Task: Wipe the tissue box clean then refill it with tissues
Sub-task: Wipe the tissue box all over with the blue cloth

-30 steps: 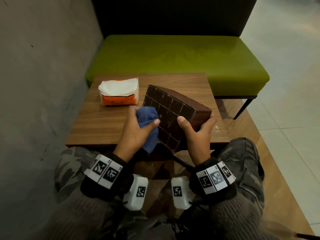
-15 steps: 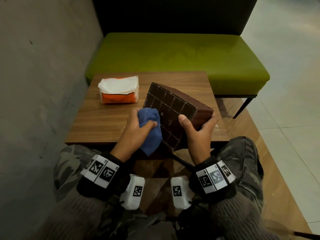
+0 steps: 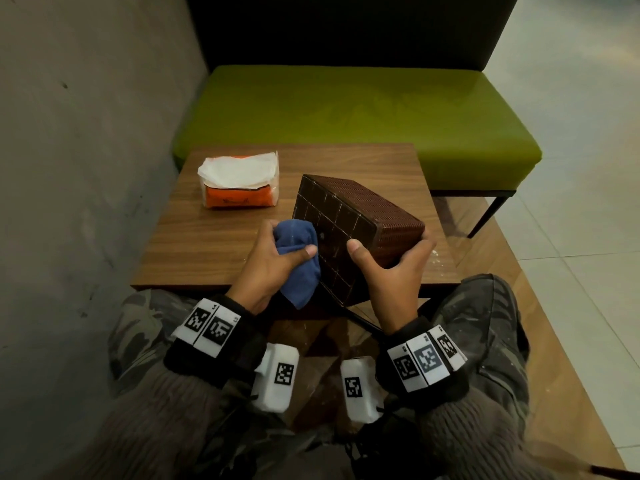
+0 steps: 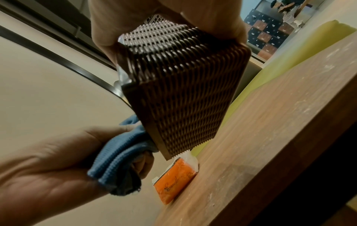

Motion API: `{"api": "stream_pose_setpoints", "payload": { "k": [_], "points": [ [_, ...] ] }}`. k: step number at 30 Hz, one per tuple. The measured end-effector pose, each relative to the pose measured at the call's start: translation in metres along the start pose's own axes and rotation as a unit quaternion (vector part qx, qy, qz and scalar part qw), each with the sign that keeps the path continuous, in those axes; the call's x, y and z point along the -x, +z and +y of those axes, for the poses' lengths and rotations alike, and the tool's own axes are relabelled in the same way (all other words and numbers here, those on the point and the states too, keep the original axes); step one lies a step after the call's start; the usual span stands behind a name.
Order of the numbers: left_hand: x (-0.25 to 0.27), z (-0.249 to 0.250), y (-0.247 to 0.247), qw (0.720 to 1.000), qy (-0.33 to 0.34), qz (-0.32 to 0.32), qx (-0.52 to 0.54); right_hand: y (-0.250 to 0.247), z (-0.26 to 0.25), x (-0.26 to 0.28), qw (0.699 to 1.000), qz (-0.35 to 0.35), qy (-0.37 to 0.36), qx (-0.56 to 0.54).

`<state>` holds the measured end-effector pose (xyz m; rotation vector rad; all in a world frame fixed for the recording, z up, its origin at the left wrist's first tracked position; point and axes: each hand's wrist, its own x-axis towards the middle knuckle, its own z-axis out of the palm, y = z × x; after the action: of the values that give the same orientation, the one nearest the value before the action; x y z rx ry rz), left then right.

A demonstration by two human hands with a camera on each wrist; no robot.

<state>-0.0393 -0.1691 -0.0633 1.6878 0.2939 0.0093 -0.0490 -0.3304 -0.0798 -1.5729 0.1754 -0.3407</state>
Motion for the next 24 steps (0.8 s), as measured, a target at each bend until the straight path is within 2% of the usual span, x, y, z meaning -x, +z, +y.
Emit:
{"api": "stream_pose_setpoints", "payload": {
  "k": [3,7,13,15,18,20,24],
  "points": [
    [-0.001,-0.002,-0.001,1.000,0.003,0.002,-0.008,0.000,0.001,0.002,1.000,0.003,0.018,-0.006],
    [0.008,-0.005,0.006,0.996,0.058,-0.009,-0.060,0.000,-0.002,-0.001,0.999,-0.006,0.034,-0.021],
    [-0.007,-0.002,-0.017,0.998,0.031,0.046,-0.005,-0.004,-0.004,0.000,0.998,-0.038,0.022,-0.046],
    [-0.001,-0.001,-0.013,0.999,0.037,0.036,-0.009,-0.003,-0.004,-0.001,0.998,-0.038,0.019,-0.052],
    [0.022,0.001,0.002,0.993,0.093,0.000,-0.076,-0.004,-0.004,-0.006,0.995,-0.045,0.041,-0.075],
    [0.024,0.002,0.005,0.988,0.116,0.009,-0.097,-0.007,-0.004,-0.008,0.993,-0.062,0.053,-0.084],
    [0.000,0.010,-0.018,0.995,0.051,0.071,-0.043,-0.018,-0.005,-0.011,0.988,-0.096,0.067,-0.103]
  ]
}}
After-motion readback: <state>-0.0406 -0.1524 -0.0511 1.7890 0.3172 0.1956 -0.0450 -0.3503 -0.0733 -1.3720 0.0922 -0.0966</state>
